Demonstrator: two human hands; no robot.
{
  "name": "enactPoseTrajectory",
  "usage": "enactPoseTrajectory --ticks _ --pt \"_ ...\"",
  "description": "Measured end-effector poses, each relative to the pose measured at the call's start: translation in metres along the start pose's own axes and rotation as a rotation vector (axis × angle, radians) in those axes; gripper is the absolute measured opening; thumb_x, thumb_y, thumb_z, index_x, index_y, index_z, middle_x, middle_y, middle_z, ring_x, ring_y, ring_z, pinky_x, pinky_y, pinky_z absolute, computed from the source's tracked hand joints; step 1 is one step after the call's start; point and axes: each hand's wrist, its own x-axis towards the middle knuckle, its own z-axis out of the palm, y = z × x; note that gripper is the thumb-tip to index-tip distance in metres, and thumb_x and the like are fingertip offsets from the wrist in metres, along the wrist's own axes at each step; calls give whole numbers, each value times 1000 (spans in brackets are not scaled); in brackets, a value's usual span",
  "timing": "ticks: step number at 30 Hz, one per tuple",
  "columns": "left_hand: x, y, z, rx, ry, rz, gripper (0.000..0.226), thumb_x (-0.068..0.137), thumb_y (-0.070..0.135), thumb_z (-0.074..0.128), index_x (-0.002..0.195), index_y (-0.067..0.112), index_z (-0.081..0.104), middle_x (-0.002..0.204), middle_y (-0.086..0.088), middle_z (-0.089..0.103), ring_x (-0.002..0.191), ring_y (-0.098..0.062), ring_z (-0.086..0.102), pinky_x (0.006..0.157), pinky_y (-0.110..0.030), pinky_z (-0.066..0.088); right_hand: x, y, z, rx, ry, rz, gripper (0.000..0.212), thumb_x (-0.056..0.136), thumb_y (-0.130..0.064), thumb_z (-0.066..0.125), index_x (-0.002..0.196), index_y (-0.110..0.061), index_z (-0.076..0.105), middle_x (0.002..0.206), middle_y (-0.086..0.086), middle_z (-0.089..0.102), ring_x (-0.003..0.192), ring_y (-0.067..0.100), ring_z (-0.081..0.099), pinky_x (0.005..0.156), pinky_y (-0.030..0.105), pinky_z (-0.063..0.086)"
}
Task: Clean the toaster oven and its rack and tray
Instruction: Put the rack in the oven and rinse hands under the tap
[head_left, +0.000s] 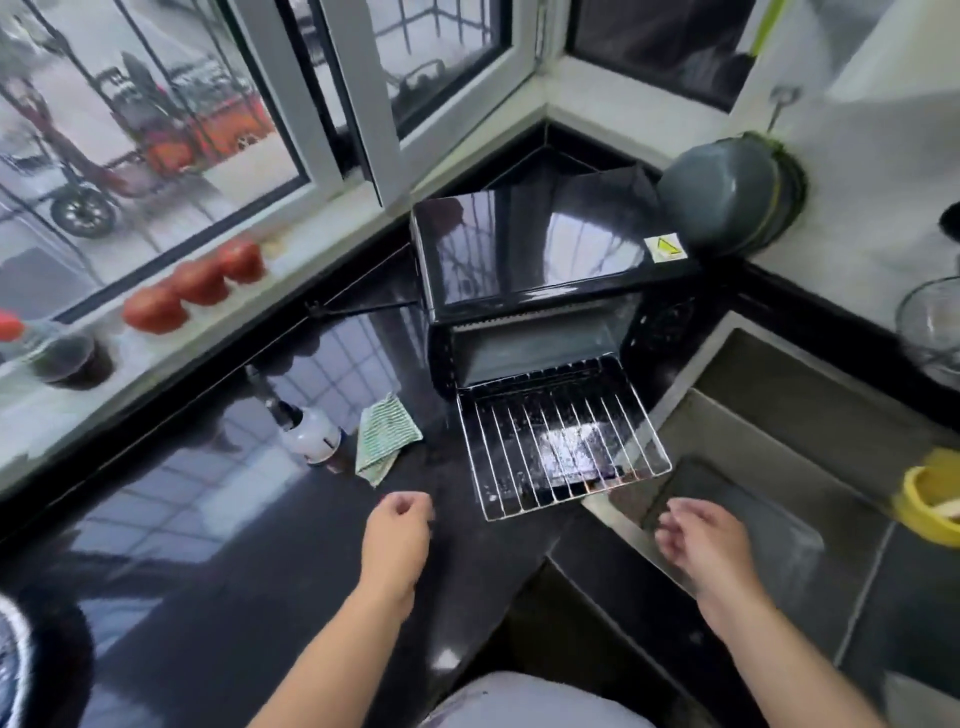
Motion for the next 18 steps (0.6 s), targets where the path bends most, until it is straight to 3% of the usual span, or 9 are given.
enactPoseTrajectory --ticks 2,4,6,8,11,13,16,18 --pt "-10 -9 18 80 -164 10 9 99 20 60 93 15 66 83 1 68 71 -18 60 67 -36 48 21 -8 0 -9 53 -46 14 101 -4 47 105 -10 59 88 11 54 57 13 54 53 24 47" --pt "-14 -11 33 233 -138 88 6 98 28 64 95 23 65 90 3 70 82 -18 66 80 -39 53 37 -21 3 -97 28 -80 16 103 -13 49 115 -21 57 100 1 59 69 16 58 58 27 52" --pt "-14 -8 43 268 -97 132 5 98 29 65 96 25 64 93 2 70 87 -19 68 85 -41 55 52 -29 8 -247 -6 -130 12 102 -18 52 107 -24 62 100 1 65 70 19 62 62 34 55" --pt "-14 -2 49 281 -96 135 4 97 26 66 96 23 64 91 -1 72 83 -21 69 83 -43 57 63 -27 11 -415 38 -208 15 97 -18 57 90 -18 71 88 2 71 72 24 67 69 43 58" --pt "-10 2 51 283 -97 134 5 96 14 66 91 14 66 76 -5 71 67 -21 64 70 -43 57 64 -21 9 -517 105 -270 14 92 -13 64 92 -18 77 88 -2 74 81 26 69 79 38 58" --pt "-18 6 51 240 -87 149 3 97 6 64 94 7 65 70 -7 67 61 -20 60 63 -37 52 53 -23 2 -448 87 -274 13 91 -10 65 90 -17 76 80 -1 73 74 24 68 74 36 57" --pt "-38 12 48 82 -81 170 5 100 2 59 99 5 62 76 -11 63 64 -21 59 65 -36 53 37 -18 -23 -191 -22 -198 16 93 -4 59 83 -6 71 65 3 62 58 20 54 58 34 45" --pt "-43 20 49 0 -86 152 9 101 -2 56 97 5 60 78 -12 60 63 -20 58 58 -30 55 29 -9 -43 -143 -53 -152 17 95 -3 55 82 -1 66 66 7 56 56 19 49 55 31 42"
